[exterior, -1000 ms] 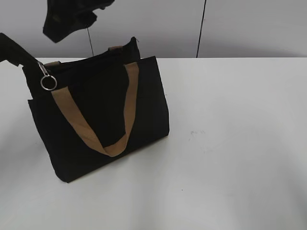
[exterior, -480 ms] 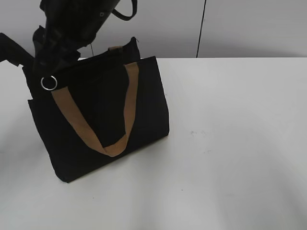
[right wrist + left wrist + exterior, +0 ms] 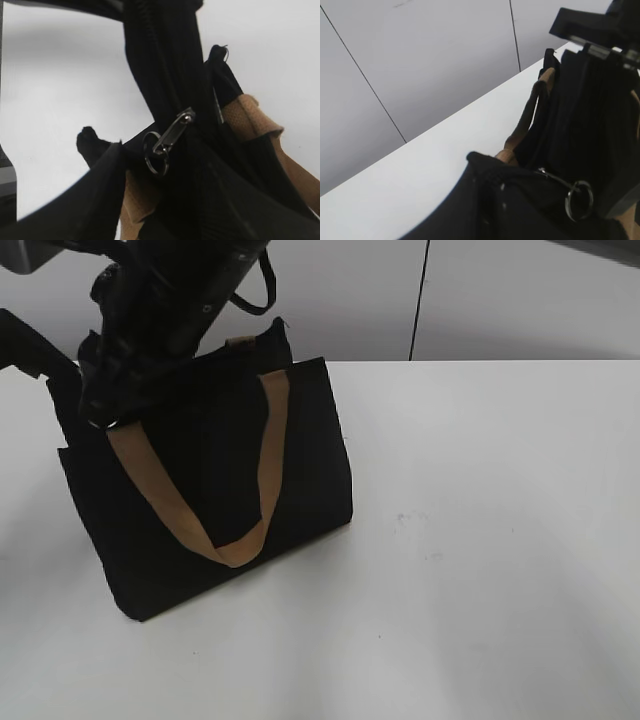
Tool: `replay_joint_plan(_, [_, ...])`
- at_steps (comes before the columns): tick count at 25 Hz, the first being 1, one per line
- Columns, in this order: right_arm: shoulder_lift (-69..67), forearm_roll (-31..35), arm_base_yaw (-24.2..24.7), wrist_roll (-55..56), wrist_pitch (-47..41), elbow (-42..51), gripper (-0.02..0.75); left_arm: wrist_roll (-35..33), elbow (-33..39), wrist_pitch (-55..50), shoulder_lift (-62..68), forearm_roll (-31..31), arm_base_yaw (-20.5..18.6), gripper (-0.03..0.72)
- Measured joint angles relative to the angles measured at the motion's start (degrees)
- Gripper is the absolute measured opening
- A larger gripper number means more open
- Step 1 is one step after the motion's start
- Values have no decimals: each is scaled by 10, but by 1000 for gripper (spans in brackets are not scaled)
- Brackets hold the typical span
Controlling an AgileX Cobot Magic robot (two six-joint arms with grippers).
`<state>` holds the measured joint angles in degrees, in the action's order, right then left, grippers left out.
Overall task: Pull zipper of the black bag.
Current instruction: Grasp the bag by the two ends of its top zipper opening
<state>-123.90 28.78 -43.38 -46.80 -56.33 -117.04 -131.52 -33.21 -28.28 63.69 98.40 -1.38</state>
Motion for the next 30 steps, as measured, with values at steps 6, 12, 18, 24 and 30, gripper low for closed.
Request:
replay_joint_plan(6, [-5, 0, 0, -1, 2, 0, 281, 0, 0, 0, 0, 0, 0, 9])
replay_joint_plan(12, [-5, -2, 0, -1, 4, 0, 170, 0, 0, 0, 0, 0, 0, 9])
replay_joint_plan(18, [-5, -4, 0, -1, 3, -2, 14, 0, 0, 0, 0, 0, 0, 9])
replay_joint_plan(24, [-5, -3, 0, -1, -14, -2, -1, 0, 0, 0, 0, -1, 0, 9])
replay_joint_plan(30, [-5, -2, 0, -1, -19, -3, -1, 0, 0, 21, 0, -2, 0, 9])
